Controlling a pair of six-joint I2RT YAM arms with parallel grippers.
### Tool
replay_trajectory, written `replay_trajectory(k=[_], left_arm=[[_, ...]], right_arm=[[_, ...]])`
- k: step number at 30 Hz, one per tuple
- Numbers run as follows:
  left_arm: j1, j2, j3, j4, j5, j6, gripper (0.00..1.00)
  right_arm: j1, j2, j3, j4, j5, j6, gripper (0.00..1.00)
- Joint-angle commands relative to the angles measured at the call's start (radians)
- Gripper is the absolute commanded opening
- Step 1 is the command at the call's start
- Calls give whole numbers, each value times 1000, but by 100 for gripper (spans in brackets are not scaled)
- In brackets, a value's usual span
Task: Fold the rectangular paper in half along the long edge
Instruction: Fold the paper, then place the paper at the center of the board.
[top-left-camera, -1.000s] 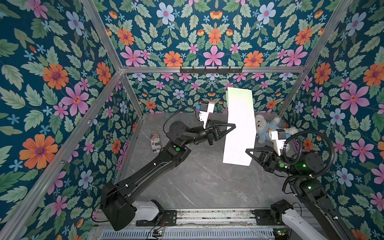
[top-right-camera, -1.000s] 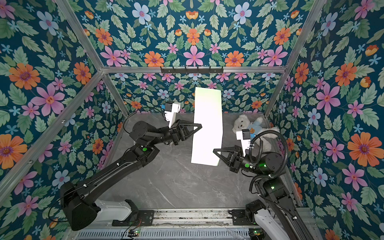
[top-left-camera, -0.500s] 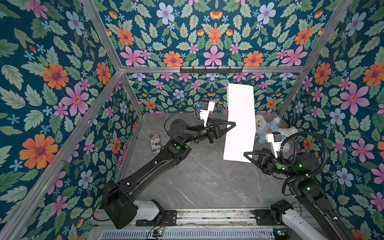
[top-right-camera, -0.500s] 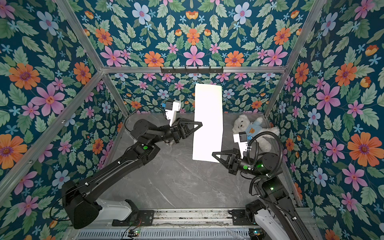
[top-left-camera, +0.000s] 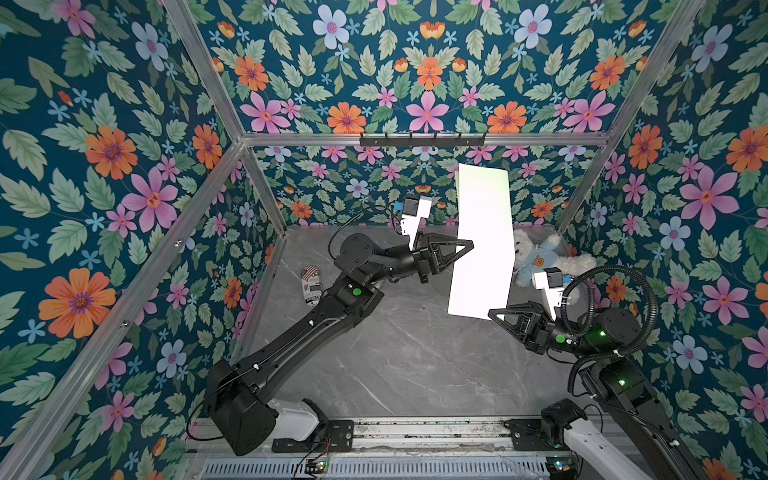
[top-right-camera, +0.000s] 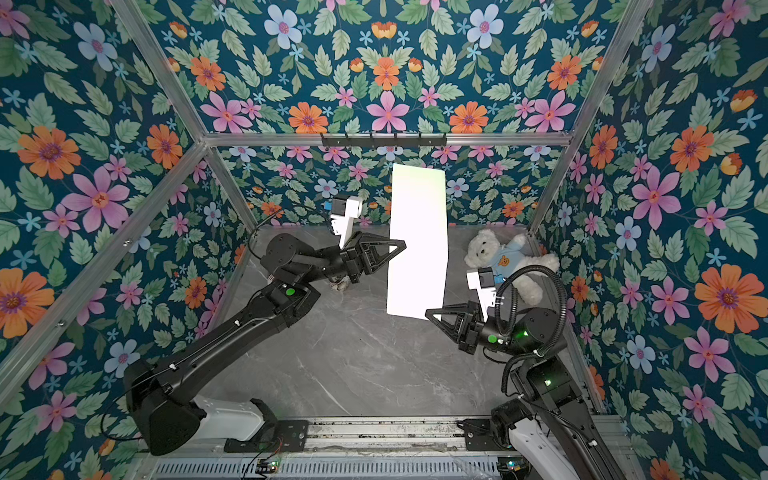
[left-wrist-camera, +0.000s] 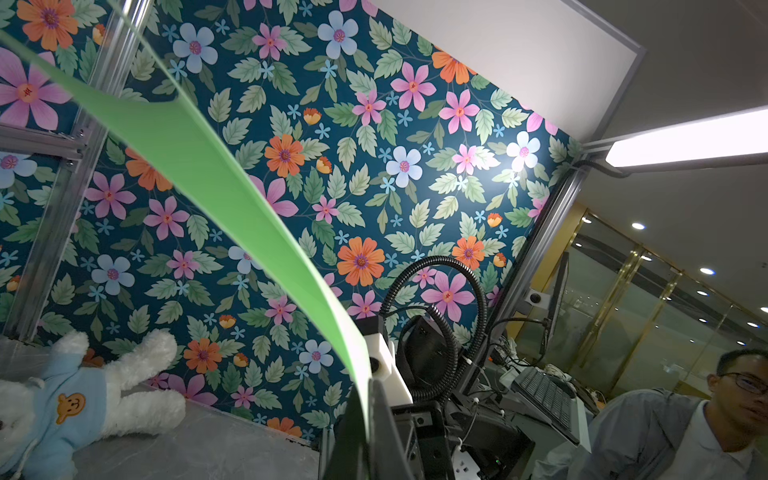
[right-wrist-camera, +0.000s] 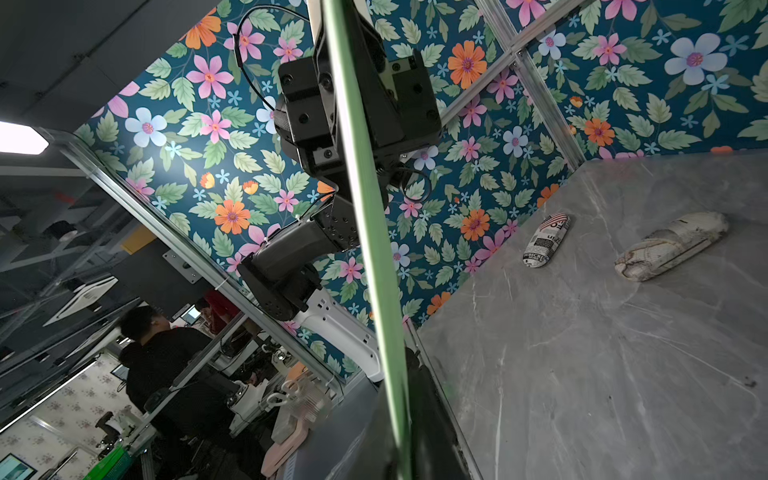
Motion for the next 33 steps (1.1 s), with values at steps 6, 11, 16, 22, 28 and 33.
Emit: replay_trajectory(k=[6, 11, 16, 22, 28, 33], left_arm=[[20, 77, 245, -756, -374, 367, 0], [16, 297, 485, -1311, -895, 453, 0], [-5, 409, 446, -1484, -1176, 417, 0], [-13, 278, 204, -1200, -946, 414, 0], [11, 19, -296, -488, -422, 314, 0], [103, 65, -554, 47, -99, 57, 0]], right_arm=[[1, 52, 216, -419, 579, -180, 52], [1, 90, 230, -475, 858, -158, 48], [0, 132, 185, -524, 1030, -157, 44], [0, 145, 153, -536, 1059, -177, 43], [1, 165, 116, -538, 1055, -172, 43], [2, 183, 72, -530, 1062, -160, 44]])
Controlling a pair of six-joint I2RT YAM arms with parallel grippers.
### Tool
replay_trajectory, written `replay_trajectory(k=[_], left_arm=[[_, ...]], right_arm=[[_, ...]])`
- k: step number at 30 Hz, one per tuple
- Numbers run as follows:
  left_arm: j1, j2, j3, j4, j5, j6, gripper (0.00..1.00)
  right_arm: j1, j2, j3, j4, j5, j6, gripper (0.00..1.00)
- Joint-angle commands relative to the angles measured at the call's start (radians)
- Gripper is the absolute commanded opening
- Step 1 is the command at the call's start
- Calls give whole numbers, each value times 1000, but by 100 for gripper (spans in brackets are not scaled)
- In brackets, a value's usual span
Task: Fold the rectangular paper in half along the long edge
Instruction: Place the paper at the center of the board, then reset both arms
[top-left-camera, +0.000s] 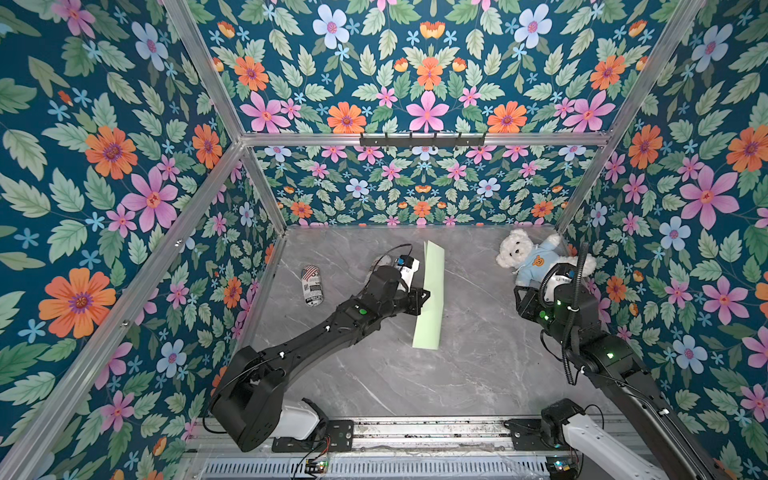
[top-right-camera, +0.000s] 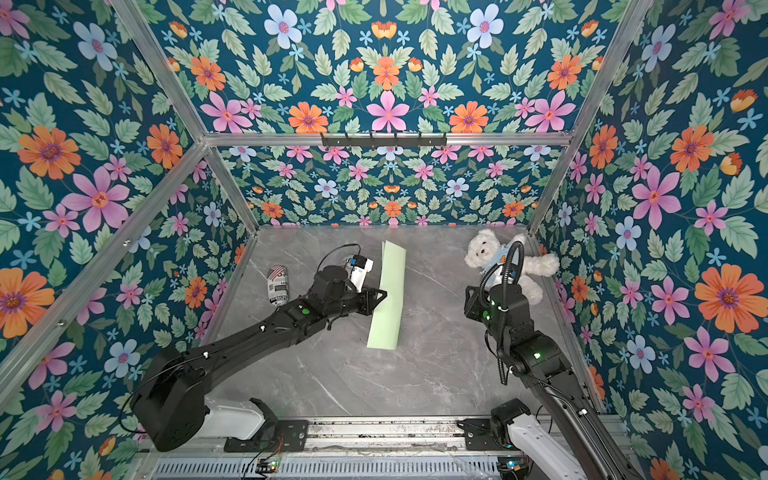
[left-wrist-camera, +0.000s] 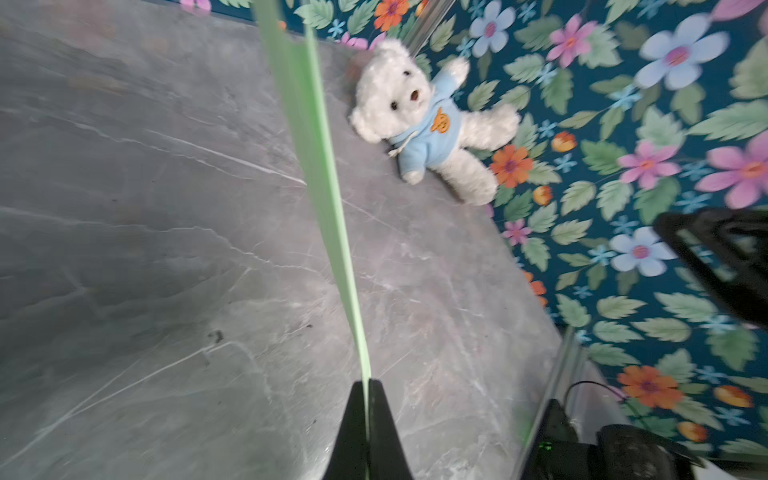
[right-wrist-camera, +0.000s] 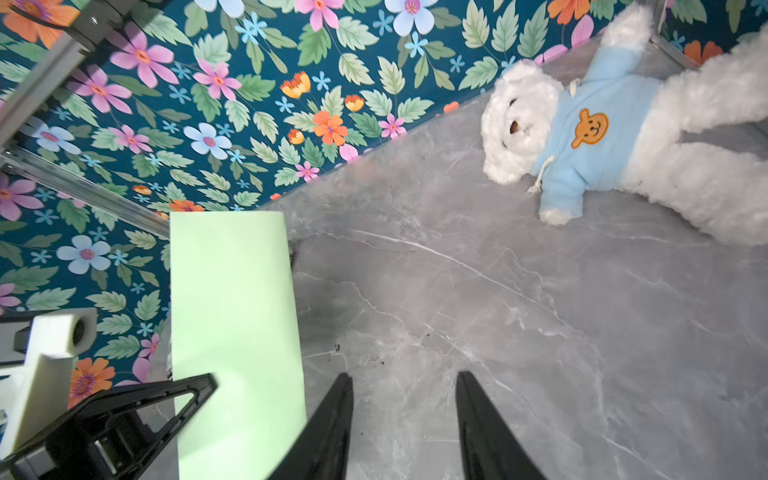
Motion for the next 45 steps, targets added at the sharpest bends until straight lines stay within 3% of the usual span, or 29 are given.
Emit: replay_trajectory(k=[1, 4, 6, 14, 21, 24, 27, 28, 29, 30, 35, 38, 39, 41, 43, 44, 45], left_arm=[[54, 63, -121, 575, 320, -239, 0], [98, 172, -172, 775, 389, -349, 0], [112, 223, -174, 785, 397, -348, 0], [117, 341, -95, 431, 283, -114, 0], [121, 411, -72, 290, 195, -35, 0], [121, 426, -66, 232, 140, -4, 30], [121, 425, -64, 188, 90, 23, 51], [121, 421, -62, 170, 73, 31, 94], [121, 411, -63, 155, 55, 37, 100], [123, 402, -63, 143, 40, 41, 100], [147, 211, -128, 128, -65, 55, 100], [153, 12, -149, 59, -222, 112, 100], [153, -48, -151, 26, -297, 133, 100], [158, -192, -173, -17, -478, 179, 100], [166, -299, -199, -34, -662, 219, 100], [181, -339, -218, -13, -706, 254, 100], [194, -358, -253, 52, -678, 366, 100]], right_arm=[[1, 8, -22, 17, 27, 4, 44], [1, 27, -46, 26, 50, 18, 44], [8, 36, -70, 41, 69, 35, 44], [59, 68, -166, 96, 257, 95, 45], [65, 105, -172, 99, 333, 97, 45], [65, 118, -164, 91, 354, 90, 48], [65, 128, -162, 85, 364, 88, 54], [66, 128, -164, 86, 367, 89, 65], [66, 127, -168, 91, 371, 91, 87], [65, 125, -170, 91, 382, 96, 99], [66, 116, -179, 93, 488, 131, 99], [66, 108, -197, 126, 588, 152, 99], [66, 93, -215, 181, 565, 107, 99], [65, 29, -327, 460, 467, -86, 99], [66, -39, -470, 709, 538, -106, 99], [66, -73, -566, 904, 583, -154, 99], [67, -93, -666, 1122, 585, -273, 99]])
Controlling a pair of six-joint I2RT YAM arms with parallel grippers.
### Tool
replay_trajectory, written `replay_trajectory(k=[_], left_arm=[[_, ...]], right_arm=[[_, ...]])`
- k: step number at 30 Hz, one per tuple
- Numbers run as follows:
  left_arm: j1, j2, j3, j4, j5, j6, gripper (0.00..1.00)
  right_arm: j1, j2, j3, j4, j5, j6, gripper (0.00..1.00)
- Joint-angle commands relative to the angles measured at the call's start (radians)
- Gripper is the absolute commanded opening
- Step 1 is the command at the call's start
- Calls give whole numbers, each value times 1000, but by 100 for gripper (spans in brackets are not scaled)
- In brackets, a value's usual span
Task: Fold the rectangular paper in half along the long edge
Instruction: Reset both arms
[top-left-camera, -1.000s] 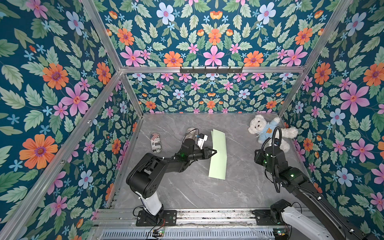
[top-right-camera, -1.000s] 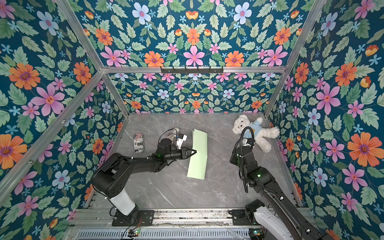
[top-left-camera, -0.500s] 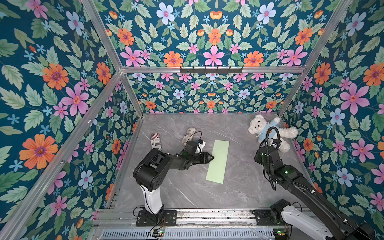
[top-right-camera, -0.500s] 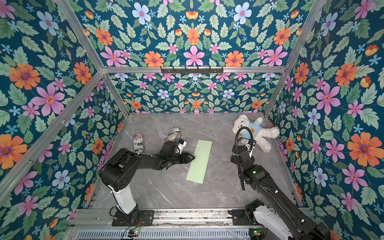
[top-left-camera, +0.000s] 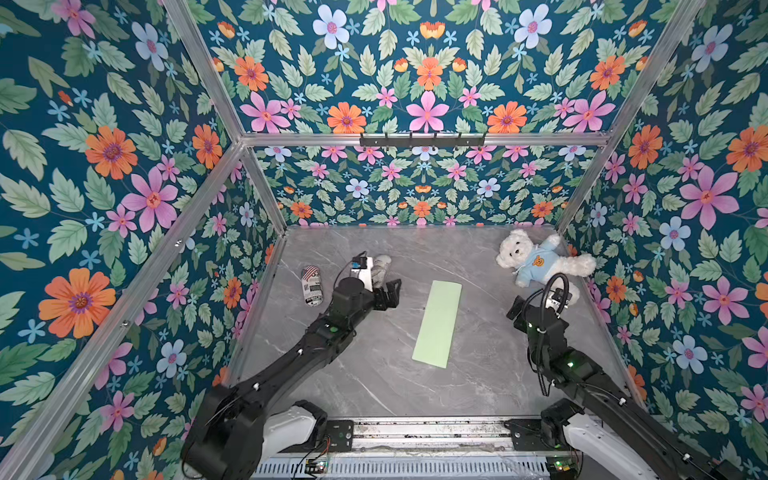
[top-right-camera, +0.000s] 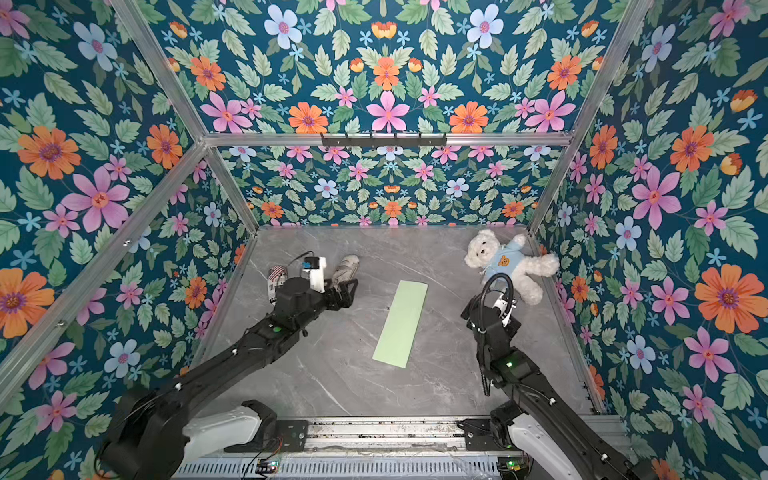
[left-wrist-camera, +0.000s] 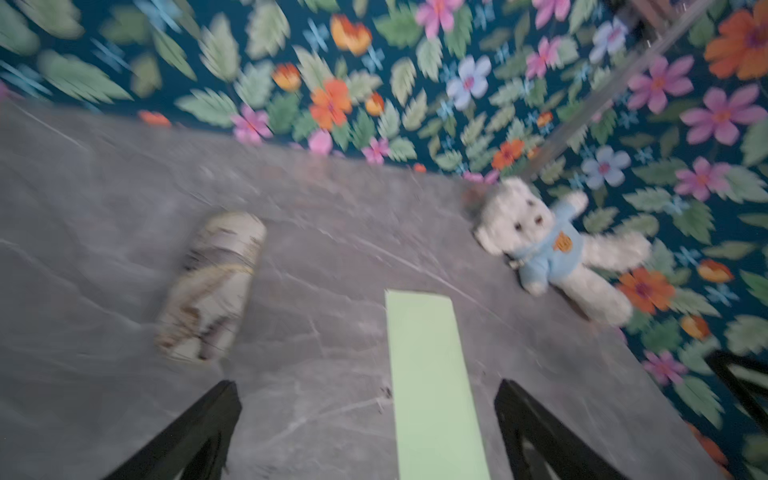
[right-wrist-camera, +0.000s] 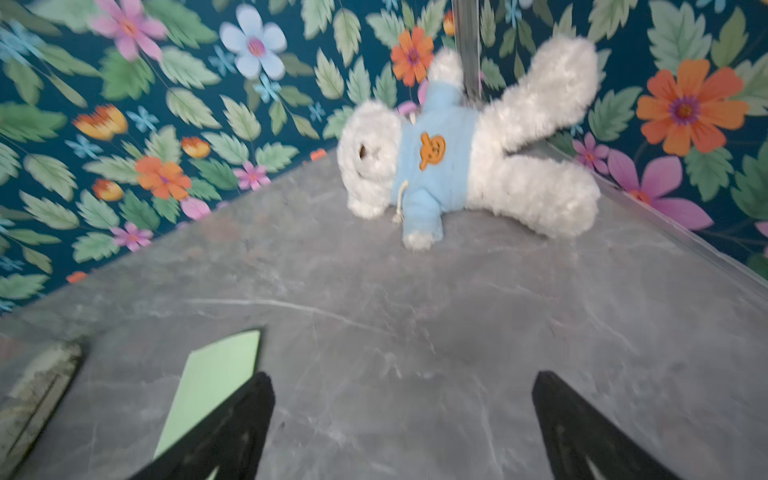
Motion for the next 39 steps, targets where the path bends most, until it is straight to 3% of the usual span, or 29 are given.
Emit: replay_trajectory(k=[1, 2, 4, 6, 8, 10, 13, 14, 16, 22, 24, 26, 29, 31, 39], left_arm=[[25, -64, -97, 129, -183, 364, 100], [25, -66, -132, 193, -236, 425, 100], [57, -31, -147, 210, -402, 411, 100], [112, 29, -136, 173, -452, 427, 100], [156, 90, -156, 222, -493, 458, 100], [213, 124, -214, 340, -475, 424, 100], [323, 175, -299, 541, -350, 373, 100], [348, 200, -316, 594, -317, 365, 100], [378, 246, -322, 640, -273, 365, 100], [417, 320, -361, 816, -235, 411, 100], [463, 336, -358, 830, -159, 391, 100], [485, 391, -361, 879, -89, 394, 100], [486, 519, -391, 1076, -161, 376, 100], [492, 487, -399, 1029, -203, 339, 100], [496, 494, -364, 973, -218, 337, 100]], right_arm=[[0, -52, -262, 842, 50, -394, 99], [1, -44, -347, 1033, 17, -521, 99], [-5, -8, -375, 1072, 92, -629, 99], [-52, 32, -366, 1006, 89, -635, 99], [-113, 67, -380, 976, 14, -548, 99], [-160, 129, -375, 961, 1, -491, 99], [-185, 229, -371, 1044, 37, -494, 99], [-205, 245, -360, 1038, -5, -485, 99], [-257, 282, -344, 1050, -86, -460, 99], [-337, 441, -296, 1168, -148, -482, 99], [-337, 425, -287, 1125, -174, -481, 99], [-337, 345, -268, 952, -211, -448, 99], [-337, 233, -288, 834, -218, -477, 99], [-341, 192, -327, 881, -214, -478, 99], [-378, 379, -328, 1154, -269, -459, 99]])
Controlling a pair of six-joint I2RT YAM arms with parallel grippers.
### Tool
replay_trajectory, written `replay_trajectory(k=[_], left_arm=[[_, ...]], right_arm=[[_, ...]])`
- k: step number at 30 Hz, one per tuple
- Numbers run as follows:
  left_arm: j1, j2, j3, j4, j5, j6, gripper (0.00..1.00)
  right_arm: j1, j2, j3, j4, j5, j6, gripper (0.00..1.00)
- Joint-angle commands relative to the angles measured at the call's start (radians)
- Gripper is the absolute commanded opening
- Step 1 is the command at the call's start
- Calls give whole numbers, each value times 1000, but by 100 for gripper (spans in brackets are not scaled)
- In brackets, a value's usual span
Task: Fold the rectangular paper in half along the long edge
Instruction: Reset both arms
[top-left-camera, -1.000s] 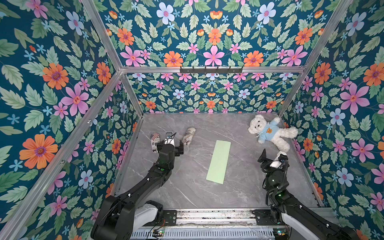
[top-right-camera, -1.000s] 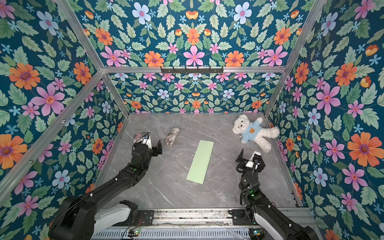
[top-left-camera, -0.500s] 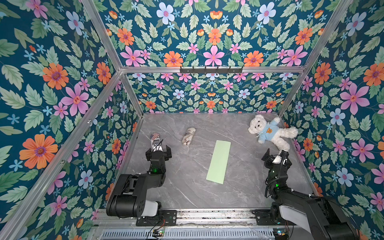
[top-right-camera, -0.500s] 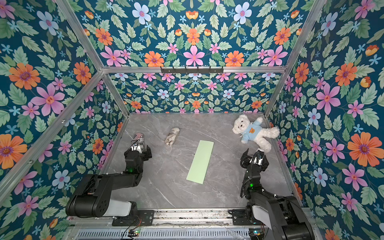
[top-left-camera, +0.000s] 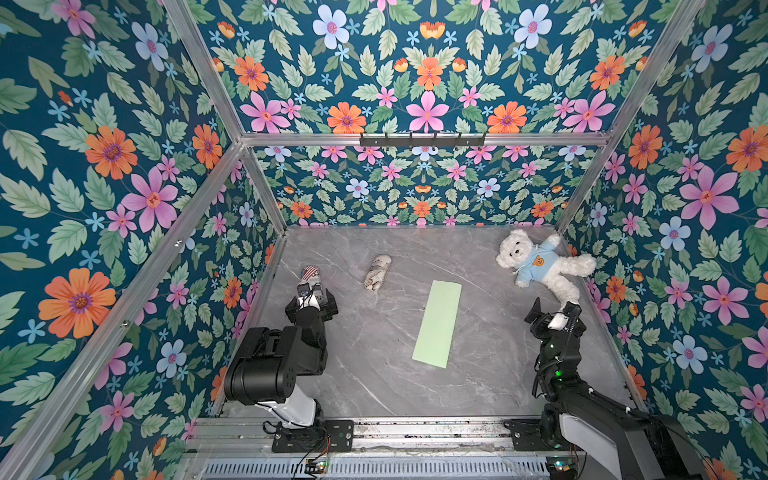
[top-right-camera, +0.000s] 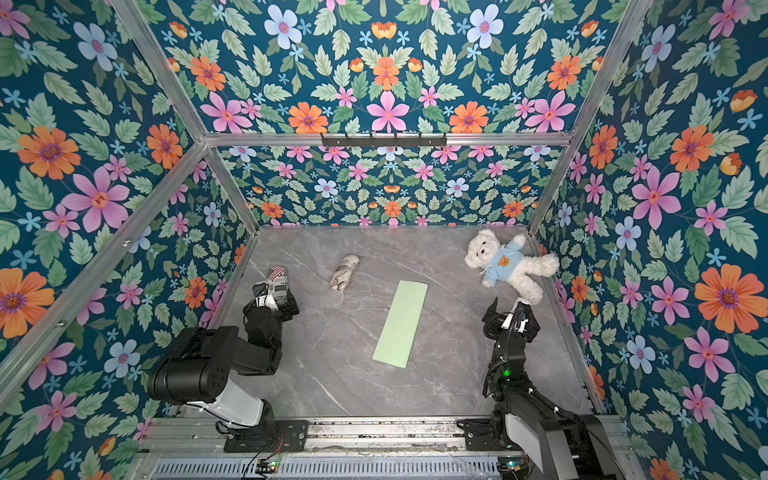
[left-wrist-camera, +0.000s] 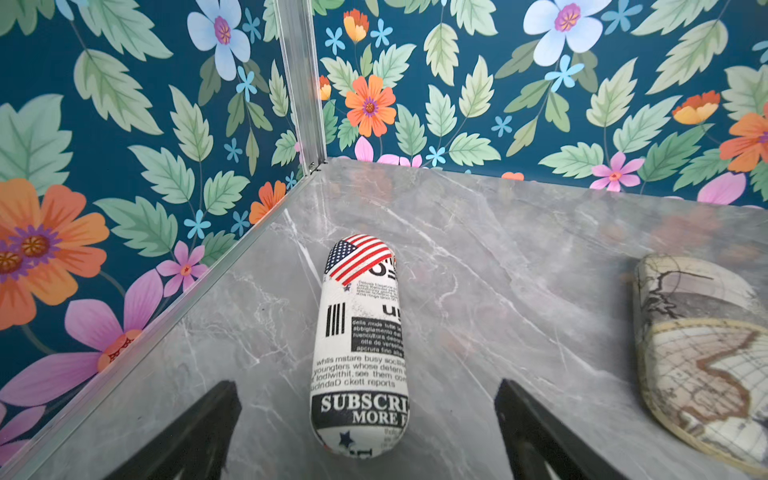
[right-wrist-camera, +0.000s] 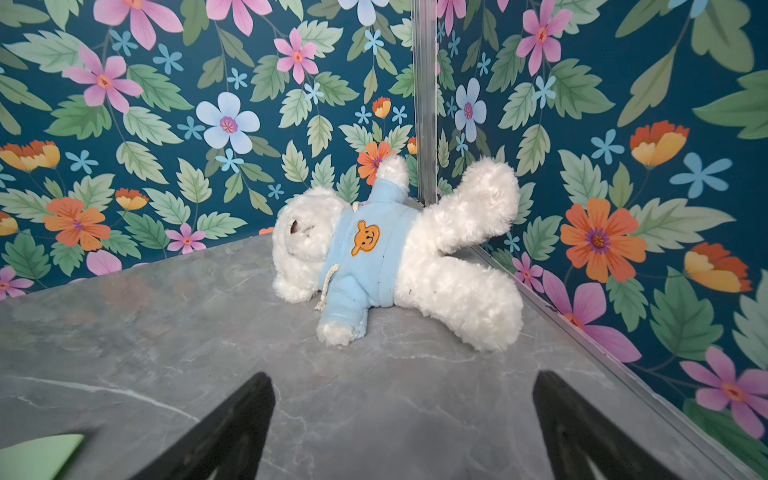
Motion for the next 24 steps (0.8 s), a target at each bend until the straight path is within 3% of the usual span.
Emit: replay_trajectory(k=[1, 7, 10, 12, 13, 18, 24], left_arm=[[1, -2, 13, -5, -17, -12, 100], [0, 1, 14, 0, -18, -9, 100], [0, 3, 17, -5, -15, -8, 100], [0, 3, 17, -6, -13, -7, 100], [0, 3, 18, -9, -13, -7, 100], [0, 3, 18, -7, -14, -8, 100], [0, 4, 20, -9, -8, -6, 100]], right_arm=[[-4, 82, -9, 204, -63, -1, 99], [-27, 461, 47, 543, -78, -30, 99], [-56, 394, 76, 358, -144, 11, 99], [-68, 428, 87, 418, -127, 16, 99], [-69, 400, 104, 307, -125, 34, 99], [-76, 403, 79, 364, -198, 7, 99], [-76, 411, 83, 385, -197, 7, 99]])
